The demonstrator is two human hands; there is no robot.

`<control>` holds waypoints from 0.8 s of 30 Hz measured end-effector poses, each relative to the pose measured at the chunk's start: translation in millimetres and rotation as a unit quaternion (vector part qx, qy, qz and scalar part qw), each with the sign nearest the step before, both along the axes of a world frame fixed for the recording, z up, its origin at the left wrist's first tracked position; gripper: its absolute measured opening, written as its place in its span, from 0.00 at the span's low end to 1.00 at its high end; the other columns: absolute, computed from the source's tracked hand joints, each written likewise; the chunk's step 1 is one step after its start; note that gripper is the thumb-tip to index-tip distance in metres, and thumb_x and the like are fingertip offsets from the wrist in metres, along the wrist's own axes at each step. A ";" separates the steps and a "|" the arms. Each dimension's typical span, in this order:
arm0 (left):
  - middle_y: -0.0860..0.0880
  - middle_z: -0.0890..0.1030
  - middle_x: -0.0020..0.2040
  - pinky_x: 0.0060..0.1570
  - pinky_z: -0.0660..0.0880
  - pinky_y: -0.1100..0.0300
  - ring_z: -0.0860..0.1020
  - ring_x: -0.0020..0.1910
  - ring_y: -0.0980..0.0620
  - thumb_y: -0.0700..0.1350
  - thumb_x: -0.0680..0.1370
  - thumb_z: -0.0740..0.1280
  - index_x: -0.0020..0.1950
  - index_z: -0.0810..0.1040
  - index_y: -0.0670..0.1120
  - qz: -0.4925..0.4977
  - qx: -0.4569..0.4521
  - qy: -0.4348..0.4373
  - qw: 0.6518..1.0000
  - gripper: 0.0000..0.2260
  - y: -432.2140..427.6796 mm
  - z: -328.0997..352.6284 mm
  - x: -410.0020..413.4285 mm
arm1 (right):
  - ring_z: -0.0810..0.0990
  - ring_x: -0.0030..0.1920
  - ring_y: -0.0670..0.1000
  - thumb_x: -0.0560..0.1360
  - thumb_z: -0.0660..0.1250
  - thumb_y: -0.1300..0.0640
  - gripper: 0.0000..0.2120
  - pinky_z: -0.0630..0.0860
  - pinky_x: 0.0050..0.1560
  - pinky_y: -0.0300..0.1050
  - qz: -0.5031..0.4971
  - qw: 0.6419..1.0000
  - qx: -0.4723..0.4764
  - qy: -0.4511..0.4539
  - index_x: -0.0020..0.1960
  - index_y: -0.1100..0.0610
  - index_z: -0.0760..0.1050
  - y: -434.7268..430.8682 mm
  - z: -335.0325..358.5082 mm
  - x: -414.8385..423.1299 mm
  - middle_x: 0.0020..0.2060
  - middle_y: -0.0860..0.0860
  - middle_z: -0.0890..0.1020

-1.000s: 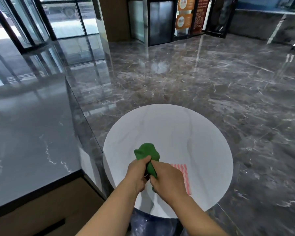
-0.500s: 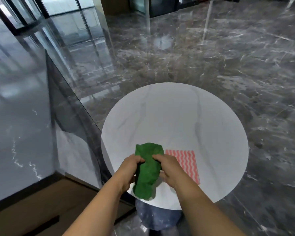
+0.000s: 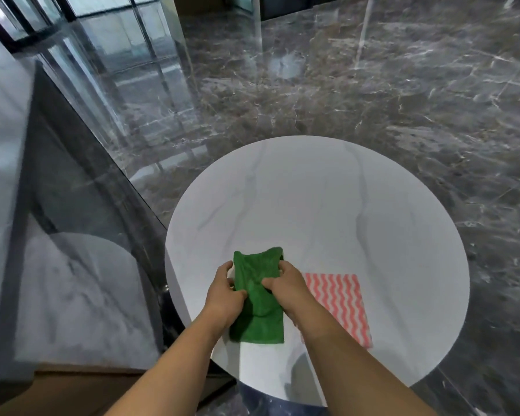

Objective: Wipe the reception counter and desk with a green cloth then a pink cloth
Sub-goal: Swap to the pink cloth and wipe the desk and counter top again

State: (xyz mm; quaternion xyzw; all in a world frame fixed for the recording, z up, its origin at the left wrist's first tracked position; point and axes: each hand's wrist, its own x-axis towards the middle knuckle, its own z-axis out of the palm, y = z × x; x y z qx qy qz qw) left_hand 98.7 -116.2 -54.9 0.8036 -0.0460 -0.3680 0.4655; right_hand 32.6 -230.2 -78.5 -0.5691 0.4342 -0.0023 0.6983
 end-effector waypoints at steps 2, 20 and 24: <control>0.52 0.77 0.52 0.53 0.78 0.49 0.78 0.53 0.48 0.32 0.75 0.60 0.69 0.63 0.55 -0.042 0.011 -0.050 0.998 0.27 -2.3 -4.9 0.2 | 0.82 0.51 0.54 0.73 0.62 0.68 0.16 0.81 0.54 0.56 -0.002 1.000 -0.015 -0.002 0.57 0.52 0.73 -0.7 -7.3 1.3 0.51 0.51 0.81; 0.47 0.43 0.79 0.74 0.42 0.46 0.41 0.78 0.47 0.41 0.78 0.57 0.79 0.44 0.54 -0.395 0.298 -0.375 0.784 0.33 -8.8 -15.8 -19.8 | 0.74 0.65 0.64 0.65 0.76 0.61 0.27 0.72 0.63 0.57 0.166 0.793 -0.566 0.150 0.63 0.57 0.78 3.4 -6.5 -60.5 0.63 0.62 0.76; 0.47 0.43 0.79 0.74 0.40 0.48 0.40 0.78 0.48 0.42 0.80 0.56 0.79 0.43 0.53 -0.412 0.268 -0.409 0.769 0.32 -16.6 -15.1 -32.3 | 0.35 0.77 0.60 0.81 0.55 0.43 0.34 0.24 0.69 0.56 0.240 0.766 -0.556 0.216 0.80 0.50 0.43 -9.8 -16.7 -78.4 0.78 0.60 0.40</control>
